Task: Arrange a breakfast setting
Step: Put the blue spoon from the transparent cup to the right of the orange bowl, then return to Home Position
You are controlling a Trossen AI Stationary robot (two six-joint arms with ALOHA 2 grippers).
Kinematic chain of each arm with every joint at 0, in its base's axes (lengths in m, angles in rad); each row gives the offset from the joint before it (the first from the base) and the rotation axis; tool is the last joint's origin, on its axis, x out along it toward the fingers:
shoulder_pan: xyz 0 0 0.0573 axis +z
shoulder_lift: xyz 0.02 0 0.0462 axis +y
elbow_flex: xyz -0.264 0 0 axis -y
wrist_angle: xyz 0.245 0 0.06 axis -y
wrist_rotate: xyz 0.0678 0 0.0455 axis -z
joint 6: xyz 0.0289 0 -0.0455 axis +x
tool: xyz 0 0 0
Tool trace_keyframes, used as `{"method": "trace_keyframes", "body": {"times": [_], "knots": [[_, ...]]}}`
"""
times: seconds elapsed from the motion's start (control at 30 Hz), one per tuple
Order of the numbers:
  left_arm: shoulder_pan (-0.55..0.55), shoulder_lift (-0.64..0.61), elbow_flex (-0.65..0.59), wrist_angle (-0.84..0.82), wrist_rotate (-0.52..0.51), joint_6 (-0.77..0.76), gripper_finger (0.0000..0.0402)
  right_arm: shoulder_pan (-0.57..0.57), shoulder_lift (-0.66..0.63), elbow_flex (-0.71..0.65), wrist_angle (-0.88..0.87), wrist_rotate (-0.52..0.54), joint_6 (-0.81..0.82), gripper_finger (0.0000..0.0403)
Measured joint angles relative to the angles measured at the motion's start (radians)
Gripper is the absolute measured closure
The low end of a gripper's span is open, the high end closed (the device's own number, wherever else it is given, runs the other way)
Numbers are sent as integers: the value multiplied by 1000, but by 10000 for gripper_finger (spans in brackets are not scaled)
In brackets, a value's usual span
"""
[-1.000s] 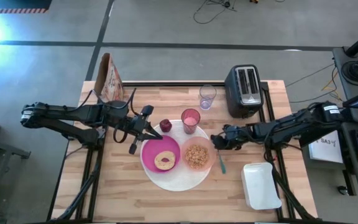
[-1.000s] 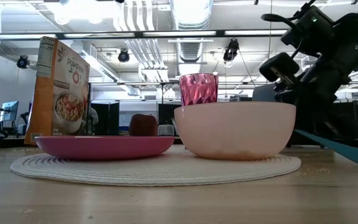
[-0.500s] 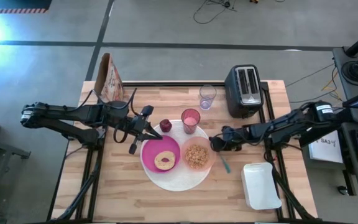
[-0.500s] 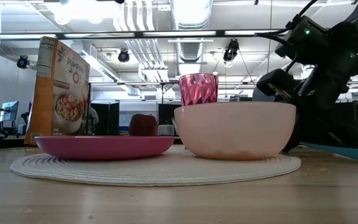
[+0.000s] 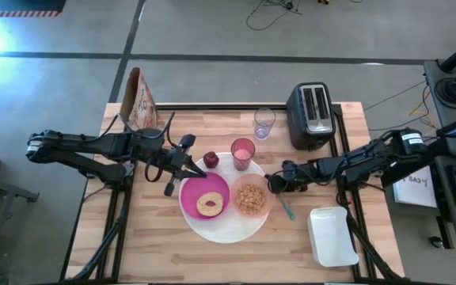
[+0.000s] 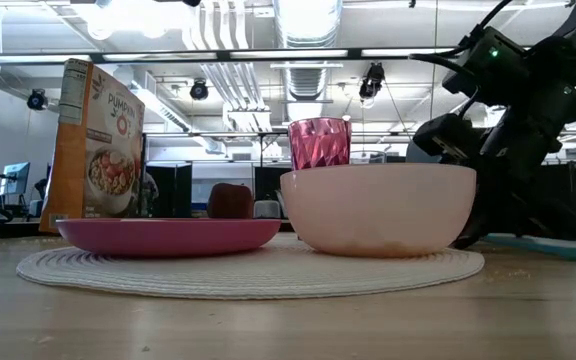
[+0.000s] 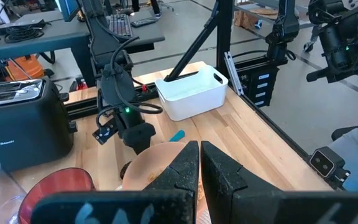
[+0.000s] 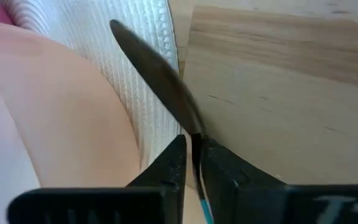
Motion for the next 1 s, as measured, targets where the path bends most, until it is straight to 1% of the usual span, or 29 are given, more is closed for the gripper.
{"method": "trace_keyframes", "body": {"times": [0.27,0.43,0.53,0.7,0.8,1.0], "knots": [[0,0,0,-6,0,0,402,-1,-10,0,0,7,-27,305],[0,0,0,-11,0,0,402,-14,-31,2,-18,7,-59,284],[0,-4,0,-39,0,0,402,-28,-52,7,-25,-1,-93,281],[0,-29,6,-97,0,-3,402,-51,-115,18,-24,-62,-145,288],[0,-50,12,-105,0,-24,402,-57,-165,37,-81,-71,-172,294],[0,-103,24,-106,-1,-30,402,-67,-269,106,-283,-51,-273,298]]}}
